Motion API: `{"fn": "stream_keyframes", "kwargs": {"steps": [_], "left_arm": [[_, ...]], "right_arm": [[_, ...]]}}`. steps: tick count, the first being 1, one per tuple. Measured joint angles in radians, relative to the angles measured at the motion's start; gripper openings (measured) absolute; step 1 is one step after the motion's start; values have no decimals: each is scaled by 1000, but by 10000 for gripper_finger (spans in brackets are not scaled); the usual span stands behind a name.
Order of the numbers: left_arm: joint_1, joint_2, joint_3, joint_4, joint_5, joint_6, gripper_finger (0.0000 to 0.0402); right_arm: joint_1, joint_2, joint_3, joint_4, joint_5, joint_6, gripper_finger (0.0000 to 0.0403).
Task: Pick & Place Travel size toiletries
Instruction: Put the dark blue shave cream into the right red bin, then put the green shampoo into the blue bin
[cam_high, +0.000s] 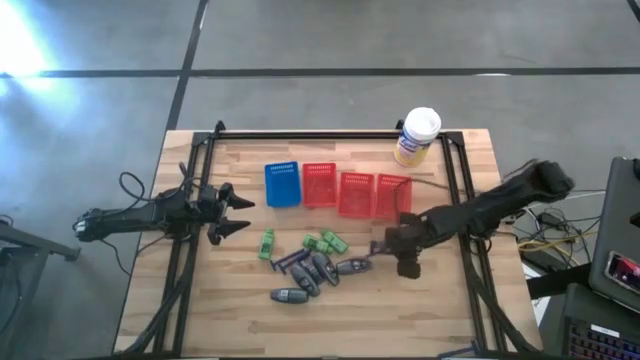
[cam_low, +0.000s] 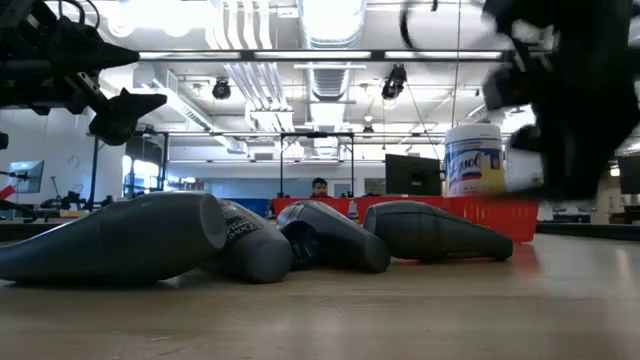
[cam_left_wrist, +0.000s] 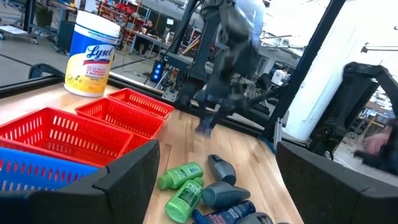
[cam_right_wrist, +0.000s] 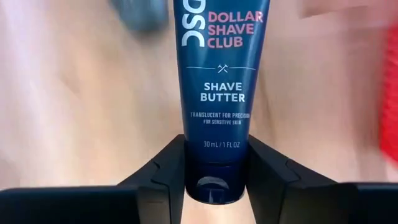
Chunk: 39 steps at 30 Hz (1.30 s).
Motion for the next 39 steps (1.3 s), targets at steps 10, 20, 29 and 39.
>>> {"fn": "stream_keyframes", "kwargs": {"steps": [10,20,29,39], "left_arm": [[0,0,0,0,0,0,326],[0,0,0,0,0,0,326],[0,3,0,57,-30,-109,326],[1,4,0,517,-97,-497,326]], "right_arm": [[-188,-292,-56,-68,295,1087,179],[-350,-182,-42,-22,272,919,208],[-289,-185,24,-35,43,707,242],[-281,-178,23,-45,-70,719,277]]}}
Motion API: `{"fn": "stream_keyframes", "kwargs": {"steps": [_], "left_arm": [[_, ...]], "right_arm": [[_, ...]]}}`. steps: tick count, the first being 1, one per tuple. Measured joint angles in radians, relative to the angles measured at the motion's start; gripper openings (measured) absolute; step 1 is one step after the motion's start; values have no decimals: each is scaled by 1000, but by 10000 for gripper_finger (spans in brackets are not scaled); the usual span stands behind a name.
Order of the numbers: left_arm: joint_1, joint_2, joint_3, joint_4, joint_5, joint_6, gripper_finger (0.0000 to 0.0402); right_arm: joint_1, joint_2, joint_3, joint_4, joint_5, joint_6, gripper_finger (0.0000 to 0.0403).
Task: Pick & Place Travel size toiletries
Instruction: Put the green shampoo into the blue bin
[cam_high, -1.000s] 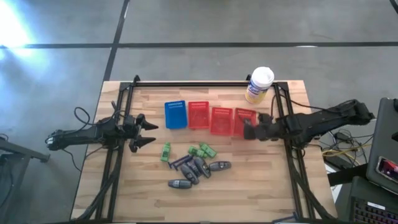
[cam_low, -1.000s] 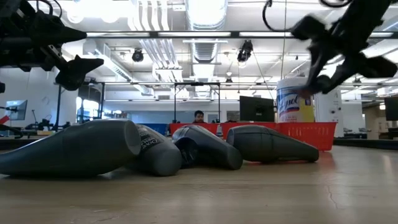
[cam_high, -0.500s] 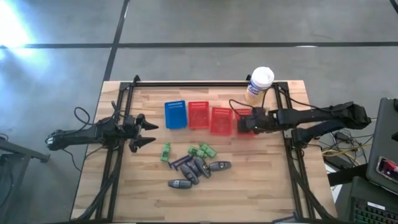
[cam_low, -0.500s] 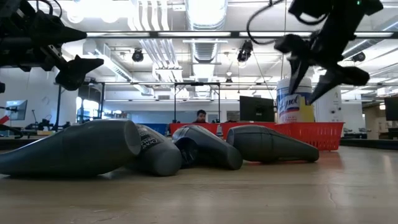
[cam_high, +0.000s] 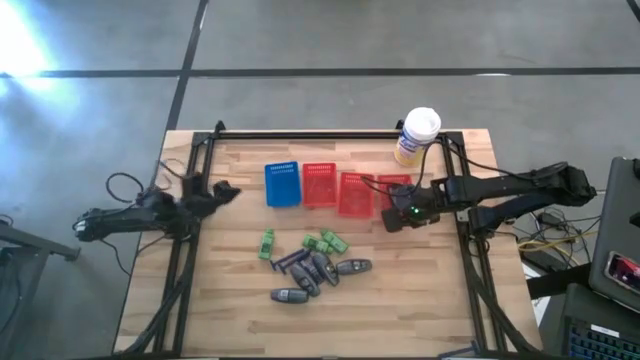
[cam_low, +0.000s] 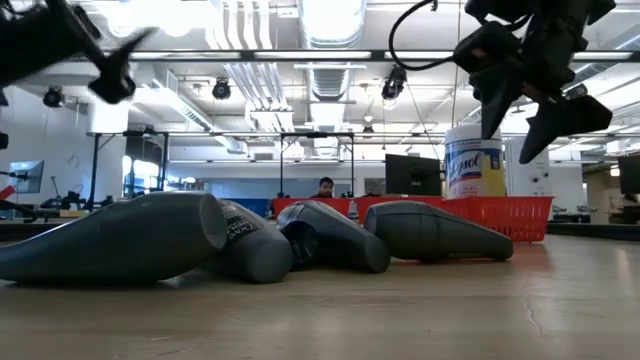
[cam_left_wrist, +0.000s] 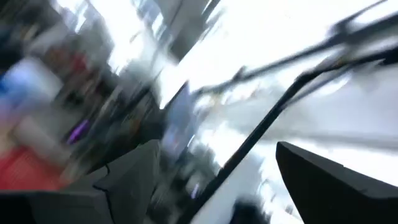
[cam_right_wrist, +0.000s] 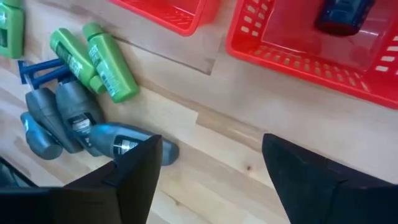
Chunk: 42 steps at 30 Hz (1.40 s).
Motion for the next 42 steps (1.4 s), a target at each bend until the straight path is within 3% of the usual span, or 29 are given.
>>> {"fn": "stream_keyframes", "kwargs": {"steps": [2,4,5,7,9,11,15,21,28,31,42], "left_arm": [[0,2,2,126,-110,70,326],[-2,19,49,58,-287,58,326],[-3,29,99,-67,-329,46,326],[-6,86,257,-481,-339,-7,326],[-6,227,420,-972,-377,-143,326],[-8,406,565,-1335,-397,-267,326],[-19,724,783,-1605,-342,-307,326],[-105,1081,935,-1548,-281,-436,326],[-276,1371,964,-1526,-273,-745,326],[-307,1446,961,-1545,-267,-803,326],[-297,1607,975,-1429,-231,-754,325]], "right_arm": [[-1,0,0,-7,0,-1,284],[-1,0,0,-6,1,-4,291],[-1,0,0,-6,5,-9,295],[-1,0,0,-6,8,-26,302],[2,0,0,-6,9,-43,308],[2,0,0,-5,9,-55,314],[2,0,0,-6,9,-82,326],[4,-1,0,-29,7,-107,341],[41,-2,0,-126,31,-161,354],[48,-2,0,-129,32,-194,351],[47,-2,0,-129,31,-275,334]]}}
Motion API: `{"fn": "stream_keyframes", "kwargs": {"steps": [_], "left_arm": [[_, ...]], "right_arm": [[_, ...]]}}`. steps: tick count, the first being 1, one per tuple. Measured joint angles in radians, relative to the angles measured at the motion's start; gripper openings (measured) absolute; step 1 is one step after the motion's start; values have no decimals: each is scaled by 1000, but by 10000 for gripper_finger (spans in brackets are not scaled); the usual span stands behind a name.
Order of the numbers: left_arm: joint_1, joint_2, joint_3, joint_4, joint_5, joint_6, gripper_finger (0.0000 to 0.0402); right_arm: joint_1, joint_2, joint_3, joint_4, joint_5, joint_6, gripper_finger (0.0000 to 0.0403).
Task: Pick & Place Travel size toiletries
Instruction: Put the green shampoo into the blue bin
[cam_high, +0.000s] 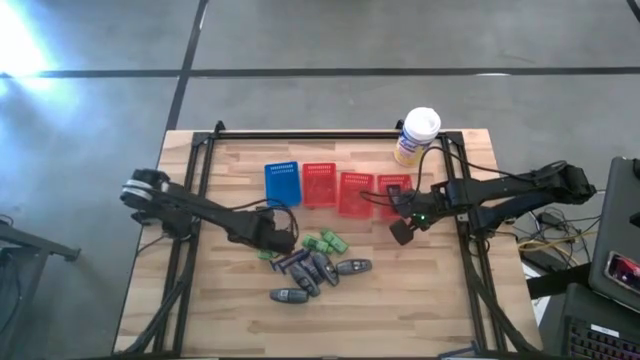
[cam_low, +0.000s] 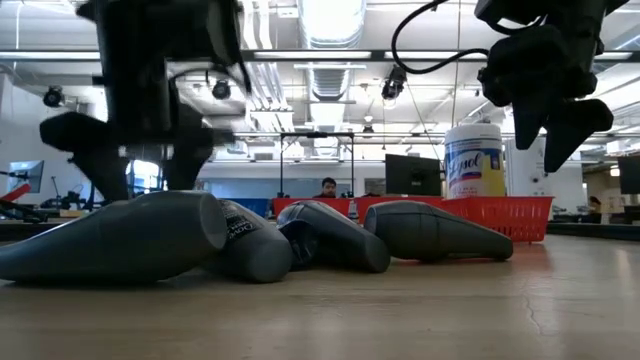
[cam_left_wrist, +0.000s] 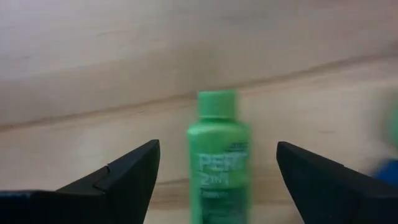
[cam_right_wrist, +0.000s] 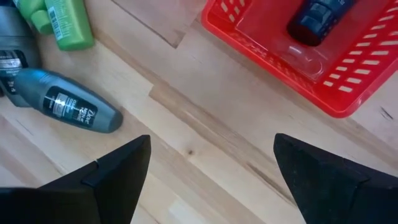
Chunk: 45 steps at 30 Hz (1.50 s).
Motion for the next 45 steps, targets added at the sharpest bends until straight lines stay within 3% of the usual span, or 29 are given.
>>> {"fn": "stream_keyframes", "kwargs": {"steps": [3,6,13,15,17,20,22,24,27,33,38,45], "left_arm": [[5,27,-18,72,81,36,314],[7,50,-48,147,90,58,284],[46,3,-60,127,82,143,130],[66,-49,-60,122,60,159,105],[89,-127,-44,127,22,177,104],[126,-257,-8,146,-138,205,103],[180,-332,2,149,-244,234,103],[264,-375,-8,151,-276,286,103],[418,-382,-43,219,-210,407,112],[642,-258,-99,534,68,601,172],[655,-152,-122,472,153,575,198],[568,-203,-64,432,88,624,222]], "right_arm": [[0,0,0,0,0,0,338],[0,0,0,-1,-1,0,346],[0,0,0,0,0,20,351],[0,0,0,0,12,35,345],[0,-2,0,0,24,47,338],[0,-7,0,1,39,73,329],[0,-11,0,1,49,92,325],[0,-13,0,3,50,110,322],[0,-13,0,3,51,124,325],[0,-13,0,3,52,152,344],[0,-13,0,2,51,170,357],[4,-13,0,1,49,118,360]]}}
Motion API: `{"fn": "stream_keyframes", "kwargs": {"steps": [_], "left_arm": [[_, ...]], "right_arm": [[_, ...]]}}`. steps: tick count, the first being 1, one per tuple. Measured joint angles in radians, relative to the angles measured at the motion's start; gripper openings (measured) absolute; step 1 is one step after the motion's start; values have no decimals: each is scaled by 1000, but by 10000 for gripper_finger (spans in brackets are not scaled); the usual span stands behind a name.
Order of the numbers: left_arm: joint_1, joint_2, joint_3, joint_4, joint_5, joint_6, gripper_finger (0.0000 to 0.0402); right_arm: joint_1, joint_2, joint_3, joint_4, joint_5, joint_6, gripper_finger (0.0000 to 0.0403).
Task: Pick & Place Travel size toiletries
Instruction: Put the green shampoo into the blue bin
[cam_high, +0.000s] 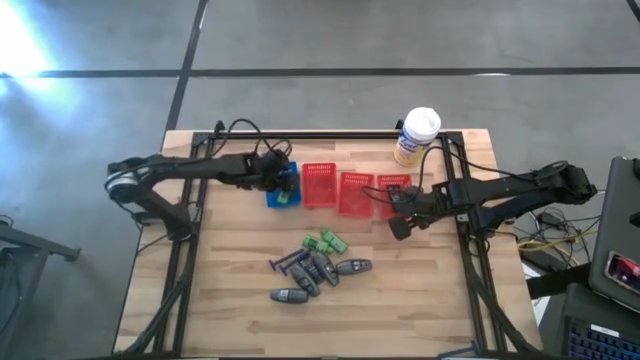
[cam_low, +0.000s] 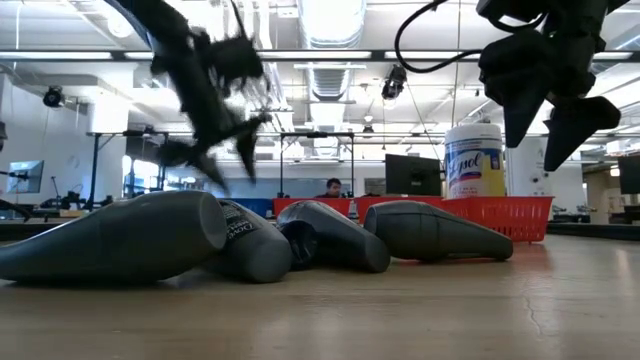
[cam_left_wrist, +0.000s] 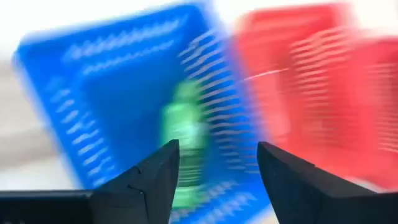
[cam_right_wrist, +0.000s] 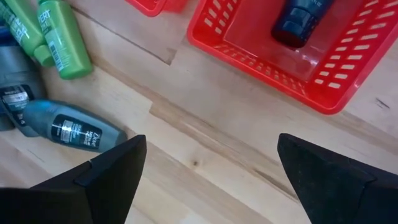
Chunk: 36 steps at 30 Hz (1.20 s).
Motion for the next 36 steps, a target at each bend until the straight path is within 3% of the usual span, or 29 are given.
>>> {"fn": "stream_keyframes", "kwargs": {"steps": [4,6,13,18,25,31,36], "left_arm": [[-135,-78,44,159,139,337,228],[-230,-70,67,125,184,489,228],[-393,127,80,62,119,1098,229],[-375,264,110,59,116,1129,229],[-372,385,179,61,200,1165,229],[-373,368,252,-14,204,1125,229],[-388,366,255,36,202,1299,229]], "right_arm": [[7,0,0,-1,-5,-40,360],[7,0,0,-1,-8,-60,361],[7,0,0,-2,-15,-78,364],[13,0,0,-6,-38,-75,364],[23,0,0,-9,-38,-69,364],[29,1,0,-16,-37,-64,364],[29,1,0,-17,-34,-65,364]]}}
